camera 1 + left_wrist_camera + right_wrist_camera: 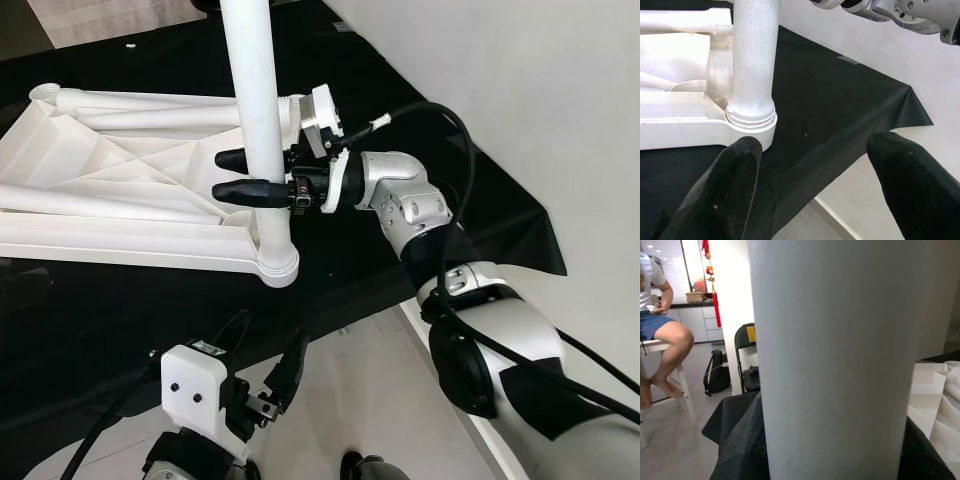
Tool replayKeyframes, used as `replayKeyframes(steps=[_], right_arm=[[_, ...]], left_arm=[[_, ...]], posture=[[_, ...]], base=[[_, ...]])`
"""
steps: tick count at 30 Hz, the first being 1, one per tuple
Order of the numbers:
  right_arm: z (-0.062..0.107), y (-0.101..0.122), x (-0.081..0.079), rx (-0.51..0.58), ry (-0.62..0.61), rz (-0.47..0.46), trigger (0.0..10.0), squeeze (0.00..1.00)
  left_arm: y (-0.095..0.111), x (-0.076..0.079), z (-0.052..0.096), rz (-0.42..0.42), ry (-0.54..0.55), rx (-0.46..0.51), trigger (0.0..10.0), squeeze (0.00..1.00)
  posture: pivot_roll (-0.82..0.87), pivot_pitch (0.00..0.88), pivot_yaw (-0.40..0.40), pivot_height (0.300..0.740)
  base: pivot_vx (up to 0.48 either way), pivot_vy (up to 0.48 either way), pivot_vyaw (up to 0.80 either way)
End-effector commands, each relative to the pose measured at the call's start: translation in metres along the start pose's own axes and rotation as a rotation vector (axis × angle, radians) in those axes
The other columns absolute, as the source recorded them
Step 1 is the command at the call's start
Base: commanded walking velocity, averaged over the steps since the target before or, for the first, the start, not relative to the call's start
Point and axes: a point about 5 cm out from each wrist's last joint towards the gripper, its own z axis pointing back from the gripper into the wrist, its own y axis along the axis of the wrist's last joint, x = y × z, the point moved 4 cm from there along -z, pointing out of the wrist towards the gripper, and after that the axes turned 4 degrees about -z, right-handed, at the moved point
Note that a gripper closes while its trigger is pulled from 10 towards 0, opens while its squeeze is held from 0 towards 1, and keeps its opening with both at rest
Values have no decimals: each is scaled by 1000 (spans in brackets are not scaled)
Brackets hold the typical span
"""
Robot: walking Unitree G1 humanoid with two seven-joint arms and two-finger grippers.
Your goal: Building children table
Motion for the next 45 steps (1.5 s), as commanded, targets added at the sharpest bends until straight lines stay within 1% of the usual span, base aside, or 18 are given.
replayKeyframes(steps=[1,4,6,7,8,9,10,11,12,14,22,23,28,29,35,37,38,45], right_arm=[[-5,-2,-2,4,6,9,0,0],[1,-6,4,-5,-81,35,0,0],[9,-14,13,27,-273,-19,0,0],[9,-14,13,27,-273,-19,0,0],[22,-36,31,14,-682,-90,0,0],[42,-53,39,-13,-989,-133,0,0],[51,-72,26,-52,-1120,-166,0,0],[51,-72,26,-52,-1120,-166,0,0],[55,-82,15,-72,-1168,-183,0,0],[43,-84,4,-84,-1122,-142,0,0],[22,-78,7,-76,-1051,-97,0,0],[22,-75,6,-102,-1075,-77,10000,0],[16,-62,6,-89,-1018,-36,10000,82],[12,-58,6,-76,-972,-34,10000,1000],[5,-38,16,-5,-784,-19,10000,1000],[-2,-32,12,23,-628,-29,10000,1000],[-5,-33,8,5,-536,-18,10000,0],[-7,-38,0,-66,-343,27,10000,0]], left_arm=[[0,1,3,2,-5,-10,10000,0],[0,1,3,4,-5,-11,10000,0],[0,2,3,7,-6,-11,10000,0],[0,2,3,7,-6,-11,10000,0],[-1,2,4,7,-7,-13,10000,0],[-2,2,4,7,-8,-14,10000,0],[-1,1,4,8,-7,-15,10000,0],[-1,1,4,8,-7,-15,10000,0],[-1,1,4,9,-6,-15,10000,0],[-3,0,3,7,-11,-18,10000,0],[-4,-2,2,6,-13,-18,10000,0],[-4,-3,1,4,-7,-15,10000,0],[-3,-3,1,4,-4,-12,10000,0],[-3,-3,1,5,-5,-13,10000,0],[-3,-3,0,9,-9,-12,10000,0],[-3,-3,0,11,-9,-12,10000,0],[-3,-2,0,12,-9,-11,10000,0],[-2,-2,0,13,-8,-10,10000,0]], posture=[[81,242,-37,740],[79,240,-38,740],[73,236,-51,740],[73,236,-51,740],[75,227,-63,740],[75,227,-63,740],[65,232,-45,740],[65,232,-45,740],[65,232,-45,740],[67,218,-32,740],[73,206,-37,740],[73,207,-36,740],[73,211,-34,740],[73,211,-34,740],[72,212,-32,740],[68,218,-32,740],[72,223,-32,740],[75,223,-29,740]], base=[[0,0,0],[0,0,0],[0,0,0],[0,0,0],[0,0,0],[0,0,0],[0,0,0],[0,0,0],[0,0,0],[0,0,0],[0,0,0],[0,0,0],[0,0,0],[0,0,0],[0,0,0],[0,0,0],[0,0,0],[0,0,0]])
